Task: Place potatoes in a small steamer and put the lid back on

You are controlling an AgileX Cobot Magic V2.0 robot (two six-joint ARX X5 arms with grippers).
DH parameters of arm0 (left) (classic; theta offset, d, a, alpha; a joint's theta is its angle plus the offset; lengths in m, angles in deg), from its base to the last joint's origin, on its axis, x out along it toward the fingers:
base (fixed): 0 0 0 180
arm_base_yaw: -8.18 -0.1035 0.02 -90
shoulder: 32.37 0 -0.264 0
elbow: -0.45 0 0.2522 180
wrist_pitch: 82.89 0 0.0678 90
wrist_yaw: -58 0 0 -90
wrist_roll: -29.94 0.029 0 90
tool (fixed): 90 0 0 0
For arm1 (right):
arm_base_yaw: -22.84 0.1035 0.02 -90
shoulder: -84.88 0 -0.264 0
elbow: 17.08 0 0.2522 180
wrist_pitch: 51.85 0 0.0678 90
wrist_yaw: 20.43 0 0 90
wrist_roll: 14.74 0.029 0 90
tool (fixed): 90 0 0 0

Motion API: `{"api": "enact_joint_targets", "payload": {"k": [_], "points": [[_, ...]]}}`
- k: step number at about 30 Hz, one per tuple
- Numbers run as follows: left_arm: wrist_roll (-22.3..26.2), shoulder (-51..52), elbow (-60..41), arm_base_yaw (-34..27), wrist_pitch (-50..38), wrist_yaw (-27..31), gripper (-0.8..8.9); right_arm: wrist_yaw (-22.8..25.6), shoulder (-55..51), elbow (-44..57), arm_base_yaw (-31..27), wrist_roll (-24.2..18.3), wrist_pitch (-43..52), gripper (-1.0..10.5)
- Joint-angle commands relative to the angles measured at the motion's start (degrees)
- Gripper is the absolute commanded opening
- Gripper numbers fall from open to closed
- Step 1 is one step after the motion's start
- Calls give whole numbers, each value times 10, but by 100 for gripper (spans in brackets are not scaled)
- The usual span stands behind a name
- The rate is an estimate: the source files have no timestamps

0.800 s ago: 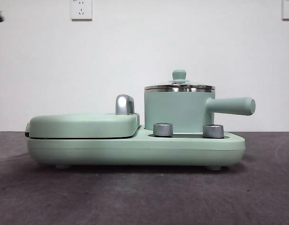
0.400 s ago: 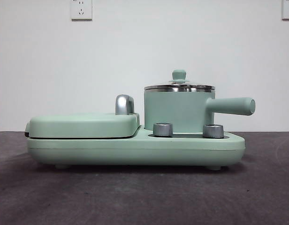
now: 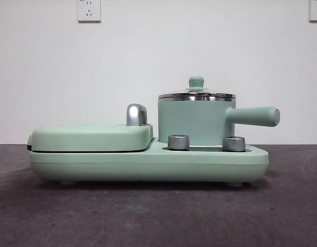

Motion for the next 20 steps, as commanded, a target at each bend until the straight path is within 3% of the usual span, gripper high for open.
{"api": "enact_joint_targets", "payload": {"k": [1, 9, 15, 20], "points": [[0, -1, 4, 3, -7, 1, 20, -2, 1, -5, 3, -5, 7, 19], [0, 12, -2, -16, -11, 1, 20, -2, 1, -5, 3, -5, 7, 19], [2, 95, -118, -144, -151, 1, 20, -2, 1, -5, 3, -5, 6, 19], [82, 185, -259, -267, -280, 1, 20, -2, 1, -5, 3, -5, 7, 19]]}}
